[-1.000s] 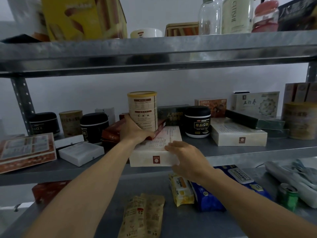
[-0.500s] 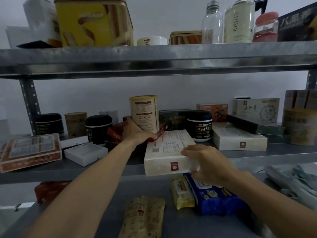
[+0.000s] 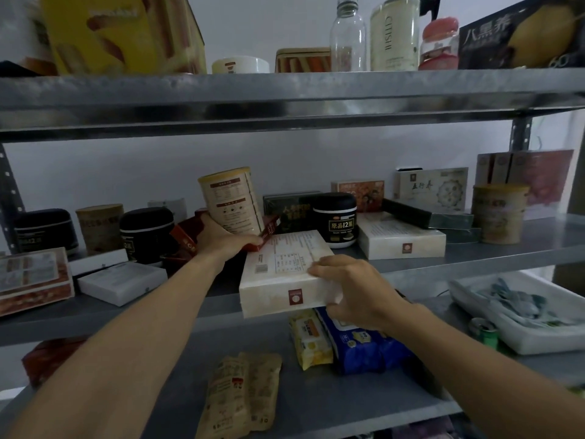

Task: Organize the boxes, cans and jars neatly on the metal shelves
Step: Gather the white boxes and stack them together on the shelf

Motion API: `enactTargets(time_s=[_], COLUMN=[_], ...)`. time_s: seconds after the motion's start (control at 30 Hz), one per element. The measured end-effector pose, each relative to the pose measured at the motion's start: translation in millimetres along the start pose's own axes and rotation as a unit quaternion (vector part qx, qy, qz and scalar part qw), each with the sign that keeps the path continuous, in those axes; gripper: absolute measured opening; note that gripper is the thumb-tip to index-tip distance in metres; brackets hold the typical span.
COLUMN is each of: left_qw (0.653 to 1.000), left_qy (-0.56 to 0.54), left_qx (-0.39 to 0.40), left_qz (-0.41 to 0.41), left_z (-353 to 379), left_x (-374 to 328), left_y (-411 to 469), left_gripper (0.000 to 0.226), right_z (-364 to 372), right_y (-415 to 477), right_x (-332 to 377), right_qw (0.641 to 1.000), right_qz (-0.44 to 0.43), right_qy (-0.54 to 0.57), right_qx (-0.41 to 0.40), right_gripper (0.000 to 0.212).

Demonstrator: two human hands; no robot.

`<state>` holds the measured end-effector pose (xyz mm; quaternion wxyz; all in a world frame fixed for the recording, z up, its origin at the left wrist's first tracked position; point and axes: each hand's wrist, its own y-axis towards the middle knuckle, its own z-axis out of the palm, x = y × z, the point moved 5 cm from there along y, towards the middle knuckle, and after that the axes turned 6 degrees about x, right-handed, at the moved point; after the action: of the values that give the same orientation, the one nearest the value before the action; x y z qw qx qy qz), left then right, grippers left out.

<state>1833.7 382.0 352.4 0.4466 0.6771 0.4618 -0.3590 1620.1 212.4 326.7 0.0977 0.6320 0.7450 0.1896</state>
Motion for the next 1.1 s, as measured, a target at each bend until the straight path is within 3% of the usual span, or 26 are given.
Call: enactTargets(time_s=[0.13, 0.47, 0.83, 1.1], left_qw=[1.000, 0.997, 0.994, 0.992], left_qy=[0.007, -0.055, -0.086, -0.106], left_qx=[-0.008, -0.024, -0.047, -0.054], left_qz=[-0.003, -0.047, -0.055, -0.029], left_z=[-1.2, 5.2, 10.3, 10.9], left_x=[-2.5, 17.6, 21.3, 19.2], left_y=[-1.8, 4.6, 3.9, -6.9], left_gripper=[0.114, 0.137, 0.134, 0.115], right_z=[-7.5, -37.5, -53.8, -63.6], right_y=[-1.1, -1.1, -1.7, 1.4], right_x=[-5.9, -22.7, -22.1, -9.6], right_qw=[0.997, 0.980, 0.970, 0.961], right_qz=[-0.007, -0.022, -0.034, -0.062], right_qy=[0.071, 0.125, 0.158, 0.182], right_qx=[-0.039, -0.155, -0.179, -0.201], right_gripper=[0.065, 0.051, 0.049, 0.047])
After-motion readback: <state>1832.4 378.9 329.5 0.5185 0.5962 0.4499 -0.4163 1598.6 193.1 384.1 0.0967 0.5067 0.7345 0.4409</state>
